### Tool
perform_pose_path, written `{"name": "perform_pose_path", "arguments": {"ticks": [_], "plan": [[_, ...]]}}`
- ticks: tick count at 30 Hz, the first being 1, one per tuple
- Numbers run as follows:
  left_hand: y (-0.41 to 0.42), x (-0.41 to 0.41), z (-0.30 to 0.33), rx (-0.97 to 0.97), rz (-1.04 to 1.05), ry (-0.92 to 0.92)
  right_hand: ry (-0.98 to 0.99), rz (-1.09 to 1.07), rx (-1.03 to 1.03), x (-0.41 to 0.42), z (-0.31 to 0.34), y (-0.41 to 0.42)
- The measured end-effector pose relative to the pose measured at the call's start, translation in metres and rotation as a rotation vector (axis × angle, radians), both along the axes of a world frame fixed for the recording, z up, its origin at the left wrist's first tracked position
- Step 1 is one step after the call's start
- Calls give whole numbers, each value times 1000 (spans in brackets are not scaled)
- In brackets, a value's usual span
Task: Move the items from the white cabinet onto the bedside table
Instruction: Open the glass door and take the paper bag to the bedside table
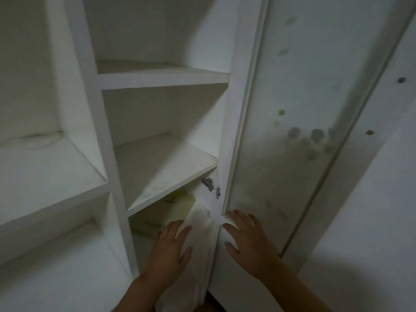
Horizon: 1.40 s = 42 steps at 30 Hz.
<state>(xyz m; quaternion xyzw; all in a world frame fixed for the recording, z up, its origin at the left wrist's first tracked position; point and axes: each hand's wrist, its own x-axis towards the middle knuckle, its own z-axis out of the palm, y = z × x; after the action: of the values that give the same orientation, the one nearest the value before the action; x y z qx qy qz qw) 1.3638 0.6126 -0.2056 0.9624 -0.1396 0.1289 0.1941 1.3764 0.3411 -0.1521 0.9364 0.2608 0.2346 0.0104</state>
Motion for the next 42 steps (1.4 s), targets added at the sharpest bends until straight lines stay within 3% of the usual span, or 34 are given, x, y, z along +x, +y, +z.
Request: {"name": "perform_pose_path", "arguments": {"ticks": [19, 29, 42], "plan": [[16, 21, -95, -54, 512, 248, 650, 391, -22, 162, -120, 129], [0, 19, -121, -103, 648, 287, 670, 482, 121, 190, -167, 166], [0, 39, -122, -113, 758, 290, 712, 575, 281, 190, -180, 119]]}}
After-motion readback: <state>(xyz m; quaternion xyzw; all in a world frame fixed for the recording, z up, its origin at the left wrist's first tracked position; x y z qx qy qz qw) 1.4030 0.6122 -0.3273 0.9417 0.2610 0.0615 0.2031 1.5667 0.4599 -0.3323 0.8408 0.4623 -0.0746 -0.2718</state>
